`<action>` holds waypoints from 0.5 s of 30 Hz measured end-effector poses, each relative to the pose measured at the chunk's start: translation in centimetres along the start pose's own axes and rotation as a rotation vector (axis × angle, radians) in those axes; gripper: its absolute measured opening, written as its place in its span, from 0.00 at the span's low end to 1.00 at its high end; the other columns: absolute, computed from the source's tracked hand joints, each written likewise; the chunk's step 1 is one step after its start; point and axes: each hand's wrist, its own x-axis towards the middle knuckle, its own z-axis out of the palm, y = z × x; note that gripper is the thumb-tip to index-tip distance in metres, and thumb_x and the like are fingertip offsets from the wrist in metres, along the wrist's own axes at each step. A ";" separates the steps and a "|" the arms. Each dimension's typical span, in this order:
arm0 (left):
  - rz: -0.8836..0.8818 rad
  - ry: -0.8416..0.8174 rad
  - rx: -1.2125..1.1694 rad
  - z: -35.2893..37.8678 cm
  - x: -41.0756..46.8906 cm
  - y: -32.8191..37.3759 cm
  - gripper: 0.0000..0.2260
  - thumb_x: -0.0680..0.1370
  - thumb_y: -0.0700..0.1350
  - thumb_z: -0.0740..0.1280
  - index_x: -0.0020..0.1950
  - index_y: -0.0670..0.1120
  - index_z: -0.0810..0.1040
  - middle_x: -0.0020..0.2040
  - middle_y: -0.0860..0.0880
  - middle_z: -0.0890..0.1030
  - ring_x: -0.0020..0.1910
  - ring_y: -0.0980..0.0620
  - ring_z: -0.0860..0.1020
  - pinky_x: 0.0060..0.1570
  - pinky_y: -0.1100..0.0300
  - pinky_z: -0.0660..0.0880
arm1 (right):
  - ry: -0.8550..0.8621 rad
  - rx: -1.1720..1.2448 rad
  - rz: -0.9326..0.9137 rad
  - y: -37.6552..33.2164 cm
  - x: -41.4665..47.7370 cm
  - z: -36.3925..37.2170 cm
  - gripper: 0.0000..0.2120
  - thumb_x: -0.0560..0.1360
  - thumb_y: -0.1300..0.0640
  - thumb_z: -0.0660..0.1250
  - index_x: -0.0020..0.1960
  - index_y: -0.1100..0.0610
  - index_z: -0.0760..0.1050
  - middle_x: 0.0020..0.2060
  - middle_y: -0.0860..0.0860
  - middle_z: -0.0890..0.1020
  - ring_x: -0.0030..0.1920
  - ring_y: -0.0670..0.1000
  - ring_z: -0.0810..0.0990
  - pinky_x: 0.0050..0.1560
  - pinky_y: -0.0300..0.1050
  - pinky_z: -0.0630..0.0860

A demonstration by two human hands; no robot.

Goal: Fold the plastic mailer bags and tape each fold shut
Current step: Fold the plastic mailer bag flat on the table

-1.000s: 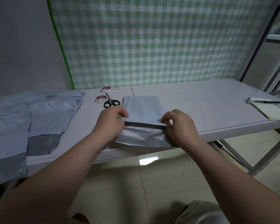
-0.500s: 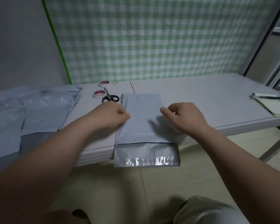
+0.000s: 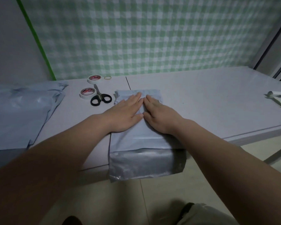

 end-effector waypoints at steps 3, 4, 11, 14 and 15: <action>-0.024 -0.005 0.042 0.0 1.5 -0.3 0.28 0.83 0.55 0.47 0.78 0.46 0.39 0.77 0.50 0.35 0.76 0.54 0.37 0.73 0.55 0.40 | -0.021 -0.038 0.018 0.7 0.9 -0.2 0.28 0.83 0.50 0.47 0.78 0.59 0.43 0.77 0.54 0.45 0.77 0.51 0.45 0.74 0.45 0.46; -0.030 -0.007 0.050 0.0 1.8 -0.3 0.28 0.83 0.55 0.47 0.78 0.46 0.39 0.77 0.50 0.35 0.76 0.54 0.37 0.73 0.55 0.40 | -0.024 -0.046 0.022 0.9 1.1 -0.2 0.28 0.83 0.50 0.47 0.78 0.59 0.42 0.77 0.54 0.44 0.77 0.51 0.44 0.74 0.44 0.44; 0.012 -0.068 0.093 -0.5 0.7 -0.1 0.25 0.83 0.55 0.45 0.78 0.52 0.41 0.78 0.54 0.40 0.76 0.53 0.39 0.74 0.52 0.40 | -0.061 -0.109 0.013 1.5 0.7 -0.3 0.29 0.82 0.46 0.45 0.78 0.57 0.42 0.77 0.52 0.43 0.77 0.50 0.43 0.73 0.42 0.41; 0.003 -0.080 0.091 -0.6 -0.3 0.1 0.24 0.82 0.57 0.45 0.77 0.56 0.43 0.78 0.55 0.42 0.77 0.53 0.41 0.74 0.52 0.40 | -0.064 -0.119 0.008 1.5 -0.2 -0.5 0.29 0.82 0.44 0.45 0.78 0.55 0.44 0.78 0.51 0.46 0.77 0.50 0.44 0.74 0.43 0.42; -0.002 -0.084 0.092 -0.5 -0.5 0.1 0.24 0.82 0.58 0.45 0.77 0.57 0.43 0.78 0.54 0.42 0.77 0.52 0.41 0.74 0.51 0.40 | -0.065 -0.123 0.006 1.5 -0.5 -0.5 0.29 0.82 0.44 0.45 0.78 0.55 0.44 0.78 0.51 0.46 0.77 0.50 0.44 0.74 0.43 0.42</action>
